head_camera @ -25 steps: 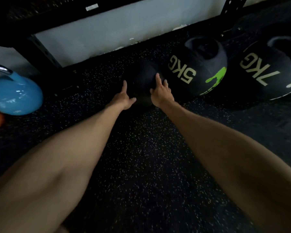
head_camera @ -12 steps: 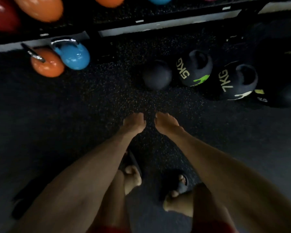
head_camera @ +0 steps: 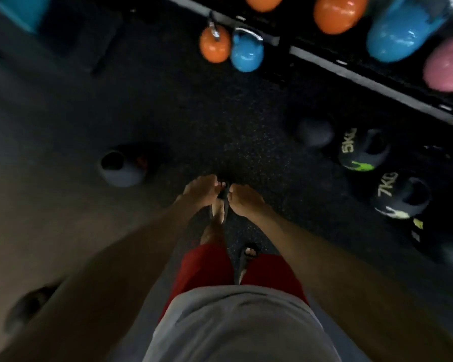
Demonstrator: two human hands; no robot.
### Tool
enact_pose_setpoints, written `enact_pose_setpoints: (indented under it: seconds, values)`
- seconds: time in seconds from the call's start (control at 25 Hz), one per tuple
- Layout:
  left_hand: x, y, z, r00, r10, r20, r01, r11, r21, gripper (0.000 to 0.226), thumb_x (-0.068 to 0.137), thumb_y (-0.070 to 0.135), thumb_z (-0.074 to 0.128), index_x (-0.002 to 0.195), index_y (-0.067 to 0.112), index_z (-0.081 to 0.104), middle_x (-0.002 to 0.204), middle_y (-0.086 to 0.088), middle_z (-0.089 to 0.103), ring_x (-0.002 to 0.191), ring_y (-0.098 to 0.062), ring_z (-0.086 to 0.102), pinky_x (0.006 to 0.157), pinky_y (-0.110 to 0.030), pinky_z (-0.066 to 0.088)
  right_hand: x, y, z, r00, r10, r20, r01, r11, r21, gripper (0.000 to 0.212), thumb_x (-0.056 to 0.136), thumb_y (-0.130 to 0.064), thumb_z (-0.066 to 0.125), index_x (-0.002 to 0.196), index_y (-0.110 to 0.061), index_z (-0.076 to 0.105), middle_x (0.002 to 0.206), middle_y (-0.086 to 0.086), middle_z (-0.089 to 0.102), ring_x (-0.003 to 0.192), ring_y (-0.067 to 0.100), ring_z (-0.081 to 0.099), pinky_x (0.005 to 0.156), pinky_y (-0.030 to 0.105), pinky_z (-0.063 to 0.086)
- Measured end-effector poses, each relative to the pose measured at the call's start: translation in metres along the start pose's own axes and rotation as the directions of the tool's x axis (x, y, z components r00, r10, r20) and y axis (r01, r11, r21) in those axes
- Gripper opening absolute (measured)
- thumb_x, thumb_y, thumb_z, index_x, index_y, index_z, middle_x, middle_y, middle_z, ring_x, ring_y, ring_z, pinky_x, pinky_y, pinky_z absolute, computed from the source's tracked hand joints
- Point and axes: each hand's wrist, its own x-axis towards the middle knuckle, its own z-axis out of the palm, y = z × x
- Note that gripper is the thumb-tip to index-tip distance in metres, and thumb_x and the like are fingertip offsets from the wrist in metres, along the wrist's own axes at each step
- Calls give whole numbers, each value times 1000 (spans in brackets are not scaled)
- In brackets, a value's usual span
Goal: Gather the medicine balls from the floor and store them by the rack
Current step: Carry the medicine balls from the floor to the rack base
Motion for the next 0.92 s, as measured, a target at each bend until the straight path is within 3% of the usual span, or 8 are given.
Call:
enact_pose_setpoints:
  seconds: [0.24,0.36,0.44,0.72,0.84,0.92]
  values:
    - [-149,-86,90,948,-315,35,308,886,-346,38,104,33,44,135,14,56,134,-9,59,123,-30,57,103,-42,47,-63,-66,76,955,-230,186,280,904,-324,32,106,-31,40,126,-13,56,124,11,62,110,29,62,83,40,50]
    - [-226,-132,146,891,-453,36,418,784,-459,37,103,29,46,135,13,56,138,-11,59,125,-30,57,103,-41,47,-98,-108,130,880,-327,345,464,749,-473,32,106,-31,40,127,-13,55,126,12,60,110,29,61,84,40,50]
    - [-275,-164,184,837,-545,54,469,662,-584,33,101,25,49,129,12,59,132,-12,63,120,-30,60,101,-42,48,-127,-140,173,818,-393,421,572,635,-518,32,105,-30,40,127,-12,56,126,14,60,110,31,61,85,41,50]
    - [-461,-252,330,650,-755,85,497,338,-799,29,100,28,49,123,14,60,125,-10,66,114,-31,64,97,-44,50,-260,-229,362,597,-481,641,791,221,-571,35,104,-31,39,126,-10,56,125,17,62,112,35,62,88,45,50]
    - [-544,-298,408,603,-790,113,476,242,-845,27,101,30,49,120,13,59,122,-12,66,111,-33,65,91,-43,51,-334,-259,461,550,-453,702,810,85,-580,35,105,-30,38,127,-10,55,128,15,61,114,35,61,90,45,49]
    - [-587,-319,440,580,-804,130,473,203,-857,29,101,32,48,120,13,58,122,-11,66,109,-32,65,90,-43,52,-366,-271,508,532,-439,724,818,48,-573,36,105,-30,37,128,-10,55,129,15,61,115,34,61,92,46,49]
